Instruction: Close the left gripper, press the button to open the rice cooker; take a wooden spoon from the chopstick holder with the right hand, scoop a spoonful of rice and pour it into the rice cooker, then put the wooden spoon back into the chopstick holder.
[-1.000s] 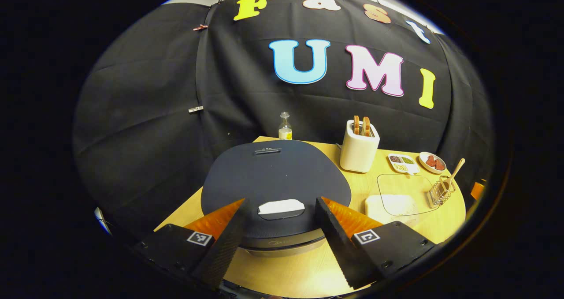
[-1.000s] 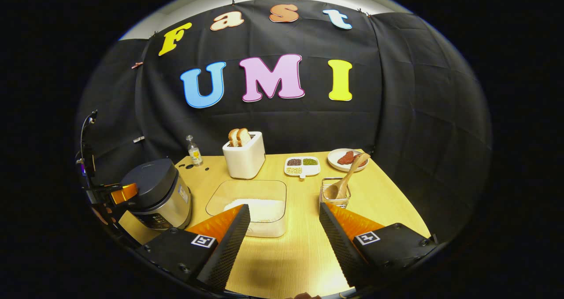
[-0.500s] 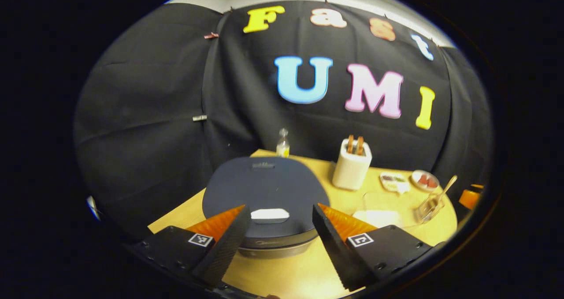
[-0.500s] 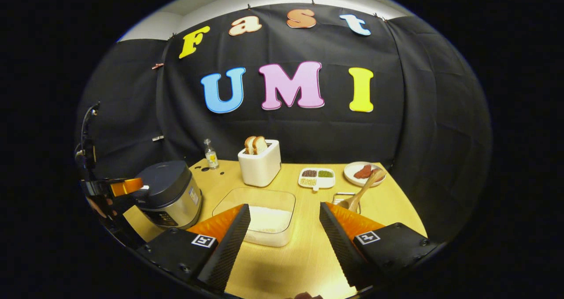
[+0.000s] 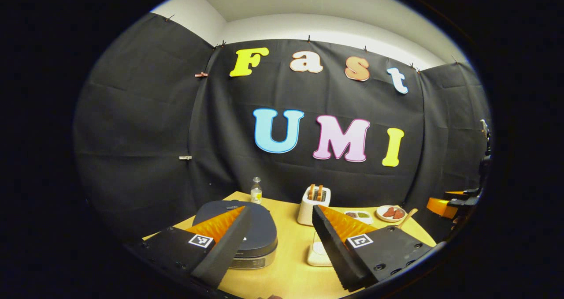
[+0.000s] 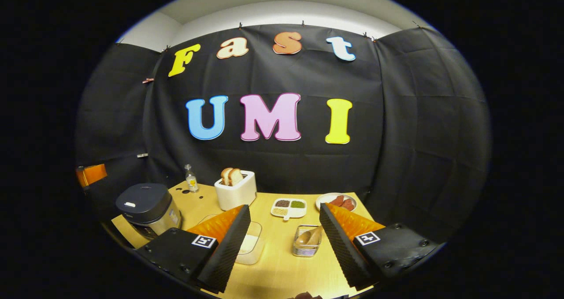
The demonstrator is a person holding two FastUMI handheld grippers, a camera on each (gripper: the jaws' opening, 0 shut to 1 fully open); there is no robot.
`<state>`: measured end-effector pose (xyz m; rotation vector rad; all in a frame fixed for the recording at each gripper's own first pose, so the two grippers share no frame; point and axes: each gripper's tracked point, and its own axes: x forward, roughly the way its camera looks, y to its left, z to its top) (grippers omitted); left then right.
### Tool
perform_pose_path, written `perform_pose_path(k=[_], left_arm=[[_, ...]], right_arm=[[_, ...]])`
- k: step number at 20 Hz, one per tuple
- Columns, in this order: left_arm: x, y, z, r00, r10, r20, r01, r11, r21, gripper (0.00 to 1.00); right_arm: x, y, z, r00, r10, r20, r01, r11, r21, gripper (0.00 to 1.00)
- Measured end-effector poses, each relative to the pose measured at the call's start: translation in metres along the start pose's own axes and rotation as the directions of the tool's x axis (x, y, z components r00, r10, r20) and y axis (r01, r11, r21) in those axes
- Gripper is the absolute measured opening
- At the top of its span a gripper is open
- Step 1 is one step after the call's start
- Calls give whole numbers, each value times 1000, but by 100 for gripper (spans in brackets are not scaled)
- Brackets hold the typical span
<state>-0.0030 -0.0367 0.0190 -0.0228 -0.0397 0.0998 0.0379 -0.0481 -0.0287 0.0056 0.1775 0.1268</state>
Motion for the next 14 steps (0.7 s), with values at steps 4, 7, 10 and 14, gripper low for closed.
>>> perform_pose_path(k=[4,7,10,14], left_arm=[[-9,-17,-9,998,-63,-31,63,998,-10,95],[-10,-16,-14,994,-97,-52,95,995,-40,95],[-5,-2,-14,994,-100,-54,98,994,-41,95],[-1,13,-11,993,-113,-39,112,993,-29,95]], right_arm=[[-18,-21,-11,993,-115,-19,115,993,12,98],[-20,-7,-12,991,-130,-28,131,991,32,99],[-18,10,-13,991,-129,-32,129,991,19,99],[-18,34,-13,993,-120,-23,120,992,29,98]])
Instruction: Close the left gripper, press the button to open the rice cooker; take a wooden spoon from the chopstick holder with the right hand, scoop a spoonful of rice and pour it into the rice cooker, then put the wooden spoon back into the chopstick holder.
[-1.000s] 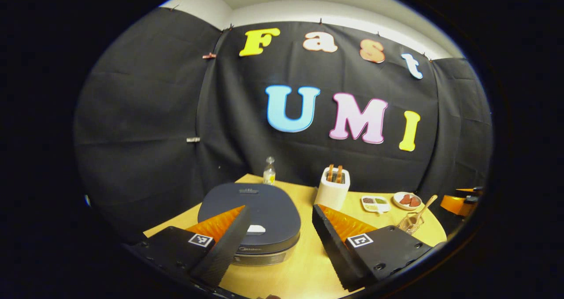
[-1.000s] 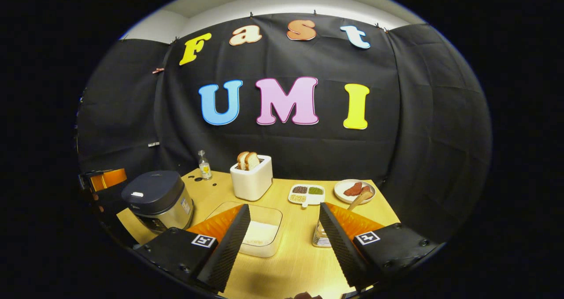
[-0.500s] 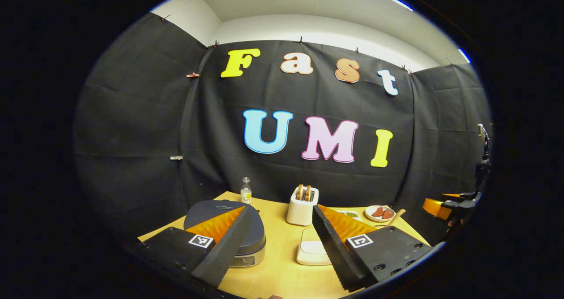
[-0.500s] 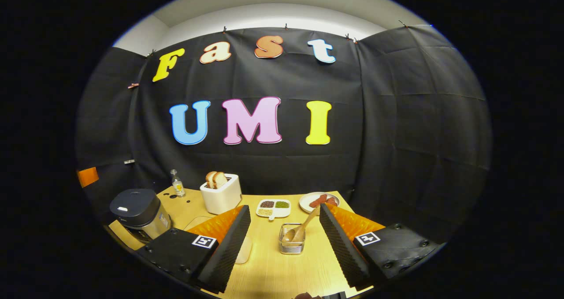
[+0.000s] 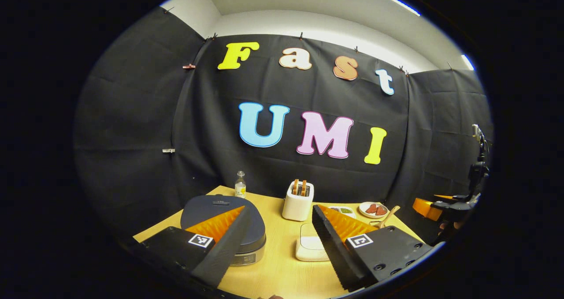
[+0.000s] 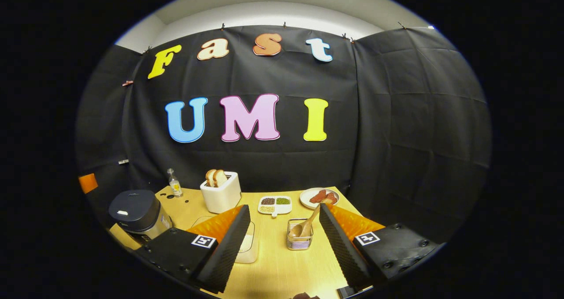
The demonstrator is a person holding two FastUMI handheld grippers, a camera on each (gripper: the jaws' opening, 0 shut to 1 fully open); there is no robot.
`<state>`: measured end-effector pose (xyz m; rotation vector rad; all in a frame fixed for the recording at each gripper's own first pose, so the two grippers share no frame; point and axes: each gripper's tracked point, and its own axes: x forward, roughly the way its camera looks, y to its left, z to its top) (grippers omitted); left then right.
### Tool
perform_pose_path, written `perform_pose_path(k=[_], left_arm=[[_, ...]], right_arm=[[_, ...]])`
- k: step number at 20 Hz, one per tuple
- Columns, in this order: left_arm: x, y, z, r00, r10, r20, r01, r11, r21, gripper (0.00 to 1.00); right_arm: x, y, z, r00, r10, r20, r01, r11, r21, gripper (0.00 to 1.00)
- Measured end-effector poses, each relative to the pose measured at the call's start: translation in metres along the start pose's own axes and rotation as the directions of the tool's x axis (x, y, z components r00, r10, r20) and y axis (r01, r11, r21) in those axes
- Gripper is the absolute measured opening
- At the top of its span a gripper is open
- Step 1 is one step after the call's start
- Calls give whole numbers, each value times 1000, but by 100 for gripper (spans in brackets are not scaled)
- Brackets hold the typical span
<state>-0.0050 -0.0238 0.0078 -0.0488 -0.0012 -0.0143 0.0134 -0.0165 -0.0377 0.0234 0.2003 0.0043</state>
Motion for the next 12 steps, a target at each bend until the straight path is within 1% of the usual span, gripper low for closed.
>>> perform_pose_path(k=[7,8,9,10,11,12], left_arm=[[-4,20,-3,1000,-20,10,20,1000,-12,95],[-3,23,-5,1000,-23,8,23,1000,-12,92],[-3,25,-8,1000,-24,5,24,1000,-13,95],[-4,26,-9,1000,-28,5,28,999,-16,92],[-4,27,-10,999,-32,5,32,999,-20,95],[-3,28,-13,999,-36,3,36,999,-23,95]], right_arm=[[-7,30,-7,1000,17,-6,-17,1000,-7,99],[-8,33,-8,1000,17,-7,-17,1000,-9,99],[-8,35,-9,1000,17,-9,-17,1000,-9,99],[-9,37,-10,1000,16,-8,-16,1000,-9,99],[-10,39,-10,1000,14,-7,-14,1000,-9,99],[-10,41,-11,1000,15,-6,-15,1000,-10,99]])
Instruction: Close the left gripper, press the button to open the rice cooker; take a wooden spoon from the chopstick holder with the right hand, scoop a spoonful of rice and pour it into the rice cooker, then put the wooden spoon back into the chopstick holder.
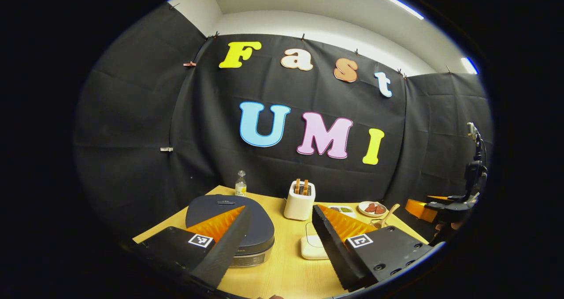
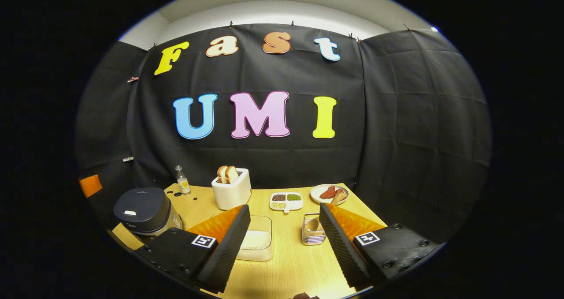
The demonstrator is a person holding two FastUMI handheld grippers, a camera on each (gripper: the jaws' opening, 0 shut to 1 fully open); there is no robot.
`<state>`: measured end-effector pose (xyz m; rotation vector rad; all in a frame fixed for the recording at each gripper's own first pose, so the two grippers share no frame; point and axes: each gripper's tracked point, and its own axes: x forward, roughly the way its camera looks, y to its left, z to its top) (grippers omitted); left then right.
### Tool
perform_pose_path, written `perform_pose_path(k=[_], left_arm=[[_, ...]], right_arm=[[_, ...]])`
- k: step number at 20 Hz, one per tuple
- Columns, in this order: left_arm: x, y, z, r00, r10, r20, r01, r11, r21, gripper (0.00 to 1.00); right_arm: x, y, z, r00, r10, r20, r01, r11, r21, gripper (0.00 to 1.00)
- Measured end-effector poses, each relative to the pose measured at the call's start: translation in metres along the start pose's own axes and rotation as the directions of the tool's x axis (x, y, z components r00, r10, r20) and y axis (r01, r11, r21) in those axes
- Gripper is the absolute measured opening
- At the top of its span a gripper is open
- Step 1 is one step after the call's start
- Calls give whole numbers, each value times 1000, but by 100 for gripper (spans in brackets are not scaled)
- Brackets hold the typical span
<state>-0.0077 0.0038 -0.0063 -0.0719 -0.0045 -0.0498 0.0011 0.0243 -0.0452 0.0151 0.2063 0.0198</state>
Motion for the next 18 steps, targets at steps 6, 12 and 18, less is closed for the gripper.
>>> perform_pose_path(k=[6,12,18], left_arm=[[2,1,-3,1000,-25,-2,25,1000,16,95],[4,3,-11,999,-44,-13,45,999,20,95],[7,5,-19,998,-47,-30,47,999,-10,95]], right_arm=[[0,8,-5,1000,-10,-7,9,1000,-15,99],[-2,12,-7,1000,-16,-11,16,999,-30,99],[-4,17,-12,999,-11,-30,10,999,-42,99]])
